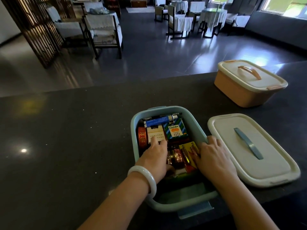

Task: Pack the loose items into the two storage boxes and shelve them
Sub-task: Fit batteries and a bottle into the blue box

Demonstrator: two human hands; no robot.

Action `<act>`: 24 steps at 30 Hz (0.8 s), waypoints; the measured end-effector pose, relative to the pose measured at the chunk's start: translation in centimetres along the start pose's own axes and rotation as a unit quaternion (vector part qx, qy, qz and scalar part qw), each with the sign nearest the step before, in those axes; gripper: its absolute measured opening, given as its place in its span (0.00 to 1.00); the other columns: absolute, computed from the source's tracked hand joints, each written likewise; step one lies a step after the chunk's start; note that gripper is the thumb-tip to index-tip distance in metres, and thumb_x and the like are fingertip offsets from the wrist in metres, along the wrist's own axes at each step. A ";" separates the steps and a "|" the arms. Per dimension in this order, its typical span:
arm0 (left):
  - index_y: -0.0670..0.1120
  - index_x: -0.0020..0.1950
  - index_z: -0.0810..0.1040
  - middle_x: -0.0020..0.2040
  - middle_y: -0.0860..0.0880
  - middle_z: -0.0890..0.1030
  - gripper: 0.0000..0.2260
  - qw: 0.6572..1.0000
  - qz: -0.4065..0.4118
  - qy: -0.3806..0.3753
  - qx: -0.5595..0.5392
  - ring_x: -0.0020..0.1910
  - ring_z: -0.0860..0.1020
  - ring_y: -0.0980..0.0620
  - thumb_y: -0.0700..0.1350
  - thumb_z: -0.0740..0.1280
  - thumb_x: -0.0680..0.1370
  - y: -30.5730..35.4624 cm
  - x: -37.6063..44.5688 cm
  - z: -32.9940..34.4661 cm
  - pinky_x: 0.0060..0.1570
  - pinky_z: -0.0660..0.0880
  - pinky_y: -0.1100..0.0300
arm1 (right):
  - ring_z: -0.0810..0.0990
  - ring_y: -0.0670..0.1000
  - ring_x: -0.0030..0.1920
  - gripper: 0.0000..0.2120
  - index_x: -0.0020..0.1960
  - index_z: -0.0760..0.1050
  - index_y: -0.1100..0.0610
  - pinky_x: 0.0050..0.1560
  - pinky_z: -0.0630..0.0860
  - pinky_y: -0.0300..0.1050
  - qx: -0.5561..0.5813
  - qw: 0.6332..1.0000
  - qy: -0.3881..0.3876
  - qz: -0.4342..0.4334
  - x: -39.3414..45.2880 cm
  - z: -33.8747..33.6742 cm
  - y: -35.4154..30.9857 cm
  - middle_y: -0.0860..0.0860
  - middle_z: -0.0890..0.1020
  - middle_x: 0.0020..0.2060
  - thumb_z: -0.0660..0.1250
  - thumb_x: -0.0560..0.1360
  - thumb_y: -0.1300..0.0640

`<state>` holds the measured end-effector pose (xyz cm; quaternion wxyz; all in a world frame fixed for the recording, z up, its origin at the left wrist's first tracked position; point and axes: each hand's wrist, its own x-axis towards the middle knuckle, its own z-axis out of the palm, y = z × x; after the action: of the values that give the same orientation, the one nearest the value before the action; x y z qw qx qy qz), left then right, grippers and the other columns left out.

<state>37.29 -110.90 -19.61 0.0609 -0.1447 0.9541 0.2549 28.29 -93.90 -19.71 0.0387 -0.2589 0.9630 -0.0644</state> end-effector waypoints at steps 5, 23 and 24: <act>0.51 0.66 0.65 0.64 0.50 0.62 0.27 1.000 0.007 0.012 0.018 0.54 0.75 0.52 0.47 0.74 0.72 -0.2 -0.1 0.3 0.55 0.75 0.55 | 0.69 0.49 0.58 0.17 0.61 0.75 0.49 0.57 0.70 0.45 -0.002 1.000 0.015 -0.004 -0.1 0.2 -0.2 0.50 0.68 0.61 0.66 0.75 0.44; 0.51 0.65 0.65 0.64 0.50 0.63 0.25 0.998 0.022 0.033 0.050 0.51 0.76 0.52 0.51 0.73 0.73 -0.5 -0.4 0.6 0.50 0.77 0.54 | 0.71 0.51 0.56 0.15 0.59 0.76 0.51 0.55 0.72 0.46 -0.010 1.000 0.023 0.001 0.0 0.0 -0.5 0.53 0.69 0.60 0.64 0.77 0.45; 0.51 0.65 0.65 0.64 0.50 0.63 0.26 0.998 0.022 0.033 0.048 0.51 0.76 0.52 0.51 0.73 0.73 -0.5 -0.5 0.6 0.50 0.77 0.53 | 0.71 0.51 0.57 0.14 0.59 0.76 0.52 0.55 0.72 0.46 -0.015 1.000 0.020 0.005 0.0 0.0 -0.6 0.54 0.69 0.61 0.65 0.77 0.47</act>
<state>37.93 -110.91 -20.32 0.0305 -0.1288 0.9698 0.2048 28.56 -94.47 -19.62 0.0161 -0.2528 0.9658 -0.0550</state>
